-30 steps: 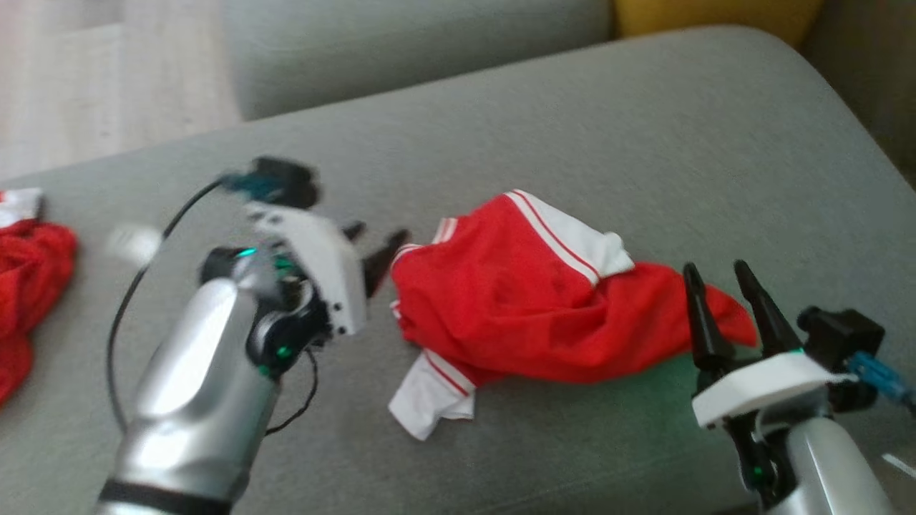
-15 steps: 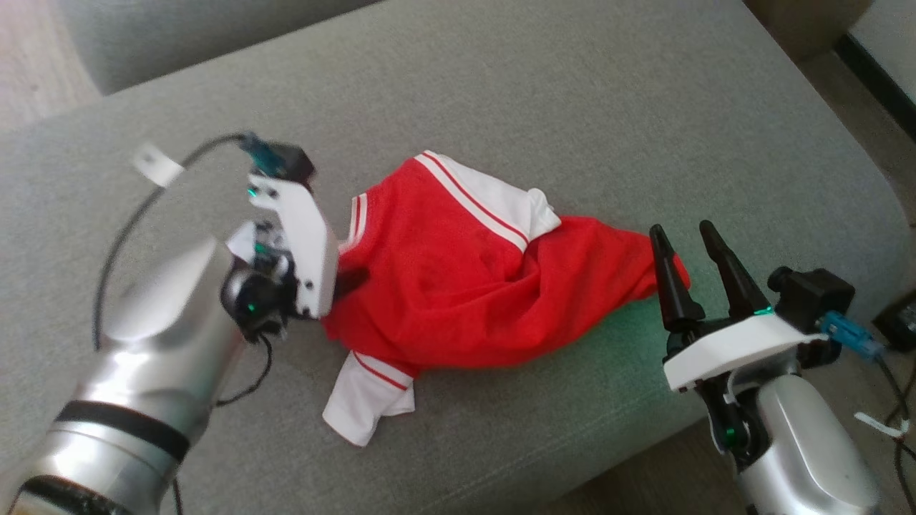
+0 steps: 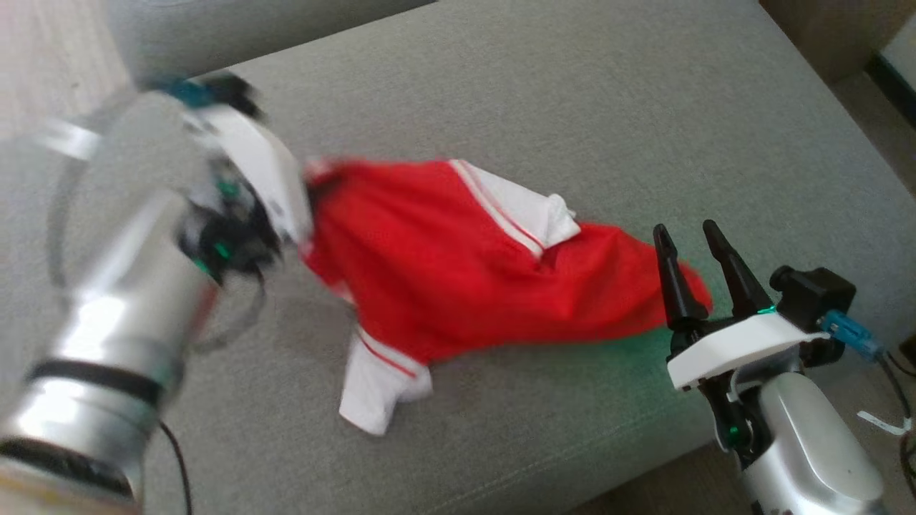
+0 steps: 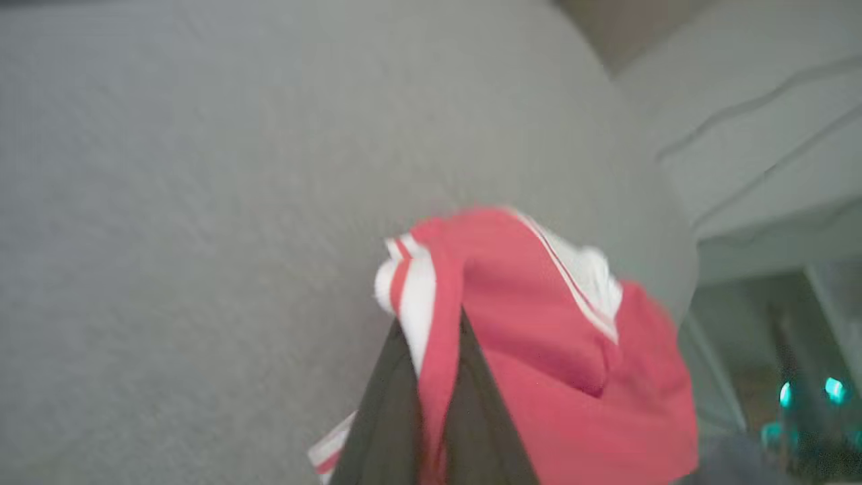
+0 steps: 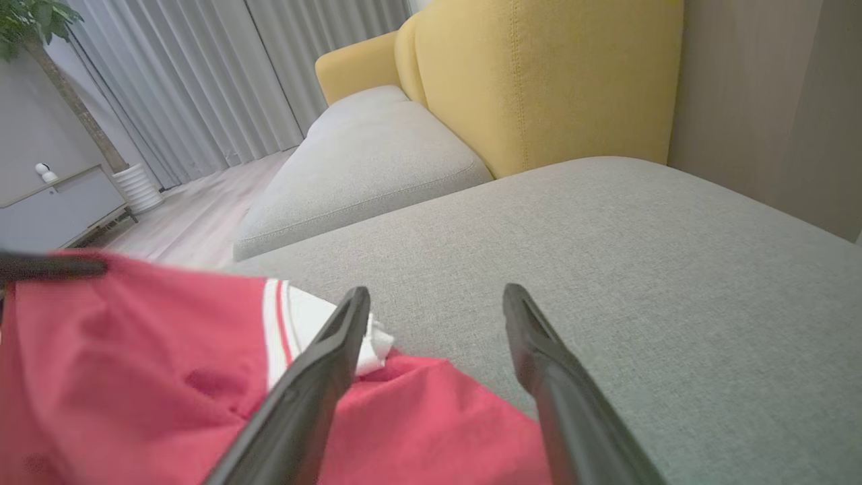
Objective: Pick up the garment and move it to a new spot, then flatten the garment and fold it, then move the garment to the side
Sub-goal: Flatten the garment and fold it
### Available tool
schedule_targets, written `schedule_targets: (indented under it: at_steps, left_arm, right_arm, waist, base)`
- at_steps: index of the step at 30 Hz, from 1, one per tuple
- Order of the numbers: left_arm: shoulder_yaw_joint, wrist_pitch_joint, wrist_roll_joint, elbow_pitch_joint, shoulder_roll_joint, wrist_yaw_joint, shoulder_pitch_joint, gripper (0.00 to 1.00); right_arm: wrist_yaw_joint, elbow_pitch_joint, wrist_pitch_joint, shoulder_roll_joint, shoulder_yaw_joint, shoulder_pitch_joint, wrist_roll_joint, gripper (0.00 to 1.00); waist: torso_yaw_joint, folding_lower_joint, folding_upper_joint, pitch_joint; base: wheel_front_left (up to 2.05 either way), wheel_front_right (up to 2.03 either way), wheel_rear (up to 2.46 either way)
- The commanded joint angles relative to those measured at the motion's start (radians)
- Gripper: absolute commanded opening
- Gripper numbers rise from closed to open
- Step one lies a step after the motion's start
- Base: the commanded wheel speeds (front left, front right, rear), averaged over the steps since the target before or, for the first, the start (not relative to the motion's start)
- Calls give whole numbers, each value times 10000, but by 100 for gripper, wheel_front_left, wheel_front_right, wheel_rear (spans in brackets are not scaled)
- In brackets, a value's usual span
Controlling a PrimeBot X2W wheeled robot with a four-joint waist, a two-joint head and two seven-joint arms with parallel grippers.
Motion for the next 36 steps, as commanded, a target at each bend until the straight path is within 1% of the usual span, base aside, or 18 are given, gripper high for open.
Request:
schedule_targets:
  at_steps: [1,5,7,11,13,14,15,20,24,26,28,30,31,32,33,34,36]
  left_arm:
    - [708,-362,-136,-97,368,150,-1049,0]
    - [1936,-1878,-588,757,323,1272,-1741,0]
    - [2407,-2548,-742,1196,351,1750,-2013,0]
    - [2731,-3731,-579,2072,529,2402,-2320,0]
    - [2845,-4294,-508,2488,649,2577,-2359,0]
    - [2867,-4518,-481,2654,682,2531,-2350,25]
    - [2924,-4642,-530,2807,669,2420,-2327,100]
    - [2621,-4759,-326,3358,552,1745,-2225,100]
    - [2032,-4929,187,3390,509,965,-2137,100]
    - [1676,-5135,543,3303,552,667,-2065,100]
    - [1481,-5564,761,3096,583,445,-1920,100]
    - [1262,-6116,1035,2796,664,306,-1683,100]
    - [1130,-6445,1207,2600,696,271,-1515,100]
    - [1130,-6445,1207,2600,696,271,-1515,100]
    - [975,-6804,1421,2376,753,261,-1324,100]
    - [848,-7198,1633,2124,814,302,-1112,100]
    - [665,-7733,2081,1422,925,552,-579,100]
  right_arm:
    - [65,-302,-125,-147,171,-238,58,100]
    - [65,-380,-158,-157,243,-306,108,100]
    - [65,-394,-175,-149,312,-363,166,100]
    - [65,-329,-251,-148,444,-545,297,100]
    - [65,-274,-320,-133,521,-659,365,100]
    - [65,-237,-358,-121,543,-702,390,100]
    - [65,-194,-391,-117,556,-732,407,100]
    - [65,96,-499,-160,539,-727,438,100]
    - [65,262,-525,-231,498,-627,411,100]
    - [65,296,-513,-288,443,-528,365,100]
    - [65,287,-488,-327,358,-400,308,100]
    - [65,246,-456,-338,259,-257,245,100]
    - [65,209,-442,-330,209,-178,209,100]
    - [65,209,-442,-330,209,-178,209,100]
    - [65,162,-429,-311,159,-100,174,100]
    - [65,120,-416,-301,102,-23,152,100]
    - [65,38,-374,-280,9,137,112,100]
  waist:
    - [51,0,0,11]
    - [1,0,0,234]
    - [-101,0,0,416]
    - [-387,0,0,797]
    - [-541,0,0,943]
    - [-598,0,0,978]
    - [-632,0,0,997]
    - [-500,0,0,766]
    - [-187,0,0,279]
    - [10,0,0,9]
    - [206,0,0,-248]
    - [393,0,0,-472]
    - [483,0,0,-565]
    - [483,0,0,-565]
    - [568,0,0,-636]
    - [663,0,0,-697]
    - [851,0,0,-790]
  base:
    - [0,0,0]
    - [0,0,0]
    - [0,0,0]
    - [0,0,0]
    - [0,0,0]
    - [0,0,0]
    - [0,0,0]
    - [0,0,0]
    - [0,0,0]
    - [0,0,0]
    - [0,0,0]
    - [0,0,0]
    - [0,0,0]
    - [0,0,0]
    - [0,0,0]
    - [0,0,0]
    - [0,0,0]
